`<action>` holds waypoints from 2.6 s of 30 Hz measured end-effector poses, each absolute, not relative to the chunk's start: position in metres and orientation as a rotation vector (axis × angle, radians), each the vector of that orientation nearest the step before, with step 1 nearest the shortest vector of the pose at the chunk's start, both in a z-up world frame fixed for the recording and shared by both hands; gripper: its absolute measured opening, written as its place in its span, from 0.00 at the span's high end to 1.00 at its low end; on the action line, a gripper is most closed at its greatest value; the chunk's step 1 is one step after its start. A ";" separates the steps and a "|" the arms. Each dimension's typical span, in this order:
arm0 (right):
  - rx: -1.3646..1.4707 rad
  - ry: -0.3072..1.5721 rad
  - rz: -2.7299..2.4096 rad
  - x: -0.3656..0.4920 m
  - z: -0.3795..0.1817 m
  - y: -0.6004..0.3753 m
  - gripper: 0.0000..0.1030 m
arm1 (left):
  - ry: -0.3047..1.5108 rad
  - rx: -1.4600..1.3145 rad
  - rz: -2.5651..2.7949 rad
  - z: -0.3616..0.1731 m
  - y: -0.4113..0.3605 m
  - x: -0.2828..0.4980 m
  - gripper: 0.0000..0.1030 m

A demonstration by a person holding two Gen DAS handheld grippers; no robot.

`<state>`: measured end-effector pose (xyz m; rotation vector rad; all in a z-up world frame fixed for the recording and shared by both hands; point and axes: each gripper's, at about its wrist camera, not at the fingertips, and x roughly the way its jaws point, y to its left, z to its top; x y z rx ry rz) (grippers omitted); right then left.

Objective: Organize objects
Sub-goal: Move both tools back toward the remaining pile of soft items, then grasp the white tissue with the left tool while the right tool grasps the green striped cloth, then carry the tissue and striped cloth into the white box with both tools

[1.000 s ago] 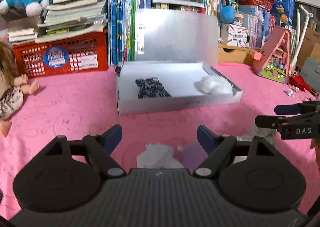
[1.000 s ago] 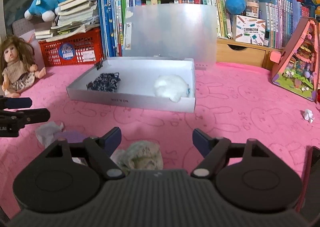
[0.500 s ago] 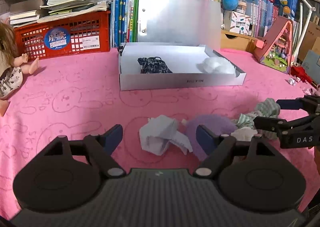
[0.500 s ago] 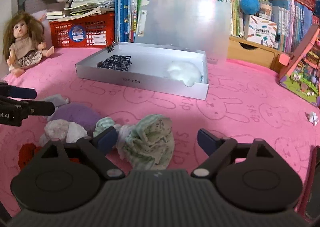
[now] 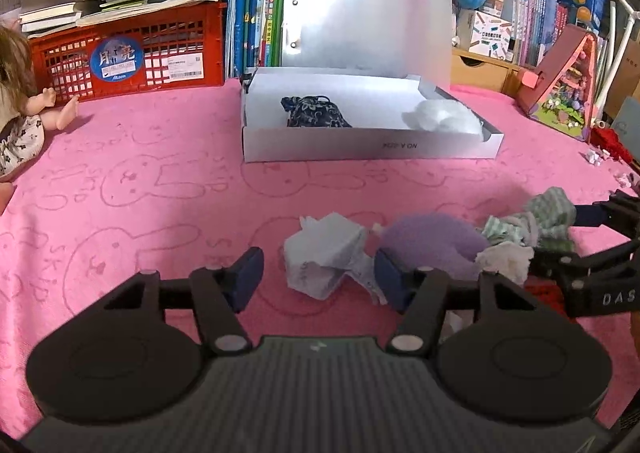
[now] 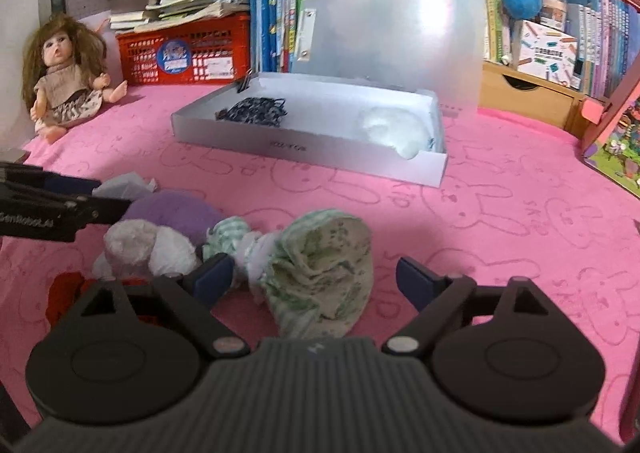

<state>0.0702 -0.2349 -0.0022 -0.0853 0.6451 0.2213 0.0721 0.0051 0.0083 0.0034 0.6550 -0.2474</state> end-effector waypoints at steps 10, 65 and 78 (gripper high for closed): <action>-0.034 0.663 0.233 0.075 -0.007 -0.237 0.09 | 0.670 0.013 -0.226 0.002 0.000 0.078 0.34; 0.069 0.566 0.102 0.118 0.061 -0.260 0.59 | 0.483 -0.068 -0.203 0.078 0.008 0.131 0.59; 0.127 0.553 0.044 0.180 0.097 -0.279 0.59 | 0.488 -0.117 -0.188 0.104 0.005 0.206 0.59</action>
